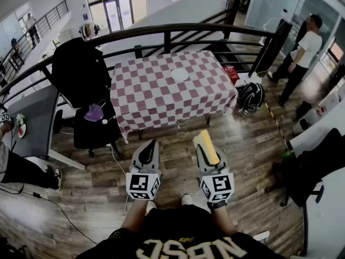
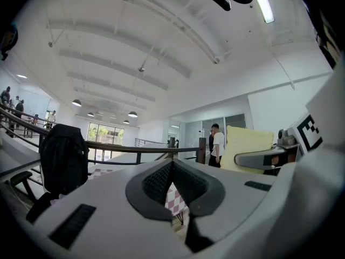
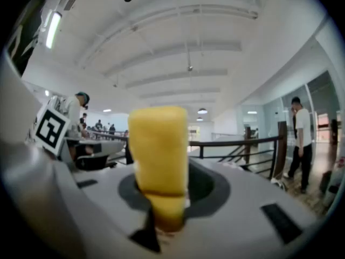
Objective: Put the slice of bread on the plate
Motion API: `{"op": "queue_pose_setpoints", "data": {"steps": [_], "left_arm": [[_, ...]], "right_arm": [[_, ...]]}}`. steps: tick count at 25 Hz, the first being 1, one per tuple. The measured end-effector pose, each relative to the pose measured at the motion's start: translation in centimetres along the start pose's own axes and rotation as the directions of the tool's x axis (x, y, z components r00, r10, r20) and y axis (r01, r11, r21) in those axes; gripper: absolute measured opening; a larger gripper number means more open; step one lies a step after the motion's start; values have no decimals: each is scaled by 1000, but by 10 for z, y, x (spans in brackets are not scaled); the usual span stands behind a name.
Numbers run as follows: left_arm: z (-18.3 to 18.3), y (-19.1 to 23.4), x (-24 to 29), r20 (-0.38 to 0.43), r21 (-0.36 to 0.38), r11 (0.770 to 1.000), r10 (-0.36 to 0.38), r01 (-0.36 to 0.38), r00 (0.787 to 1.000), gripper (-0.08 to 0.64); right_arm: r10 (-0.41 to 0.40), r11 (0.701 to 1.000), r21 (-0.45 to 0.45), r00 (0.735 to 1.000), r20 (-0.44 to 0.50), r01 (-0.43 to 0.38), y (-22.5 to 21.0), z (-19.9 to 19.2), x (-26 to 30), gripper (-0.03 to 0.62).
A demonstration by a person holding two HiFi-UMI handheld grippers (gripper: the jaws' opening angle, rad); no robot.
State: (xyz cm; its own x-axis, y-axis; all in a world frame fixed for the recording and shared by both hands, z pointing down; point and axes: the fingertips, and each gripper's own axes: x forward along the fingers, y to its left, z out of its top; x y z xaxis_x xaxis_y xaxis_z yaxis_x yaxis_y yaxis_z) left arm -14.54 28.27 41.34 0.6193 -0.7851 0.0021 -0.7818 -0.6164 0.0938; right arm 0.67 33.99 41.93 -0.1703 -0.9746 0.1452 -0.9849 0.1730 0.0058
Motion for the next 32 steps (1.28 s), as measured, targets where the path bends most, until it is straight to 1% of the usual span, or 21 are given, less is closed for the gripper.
{"op": "queue_pose_setpoints", "data": {"steps": [5,10,13,17,19,21,23,24,27,30,32], "left_arm": [[-10,7,-3,-11,-15,1000,8,-9,1000,20],[-17,-5,5,-24,-22,1000,7,-7,1000,20],[-18,-22,19,-24,-12,1000,-8,7,1000,18],[-21,-50,42,-28,0,1000,-19,19,999,19],[-23,-62,57,-25,11,1000,-28,28,999,20],[-26,-78,69,-17,16,999,-44,44,999,20],[-30,-95,74,-8,14,998,-57,57,998,20],[-34,-98,75,-13,14,998,-60,60,998,19],[-51,-88,81,-57,2,1000,-29,29,998,19],[-61,-65,93,-85,-12,1000,16,-17,996,19],[-62,-55,112,-85,-6,1000,13,-13,996,18]], "right_arm": [[4,1000,5,1000,-6,-4,3,-10,2,103],[-7,1000,10,1000,-16,7,-14,-17,-2,103],[-24,1000,7,1000,-18,24,-32,-19,-6,103],[-49,998,25,999,-24,50,-71,-24,-14,103],[-38,999,22,999,-10,38,-88,-22,-14,103],[-14,1000,-4,1000,10,14,-100,-19,-12,103],[-6,1000,-25,999,34,7,-109,-16,-10,103],[-4,1000,-21,999,49,5,-111,-15,-6,103],[24,999,28,996,85,-27,-109,-17,5,103],[56,998,19,997,57,-57,-108,-26,16,103],[37,999,23,999,31,-38,-119,-32,30,103]]}}
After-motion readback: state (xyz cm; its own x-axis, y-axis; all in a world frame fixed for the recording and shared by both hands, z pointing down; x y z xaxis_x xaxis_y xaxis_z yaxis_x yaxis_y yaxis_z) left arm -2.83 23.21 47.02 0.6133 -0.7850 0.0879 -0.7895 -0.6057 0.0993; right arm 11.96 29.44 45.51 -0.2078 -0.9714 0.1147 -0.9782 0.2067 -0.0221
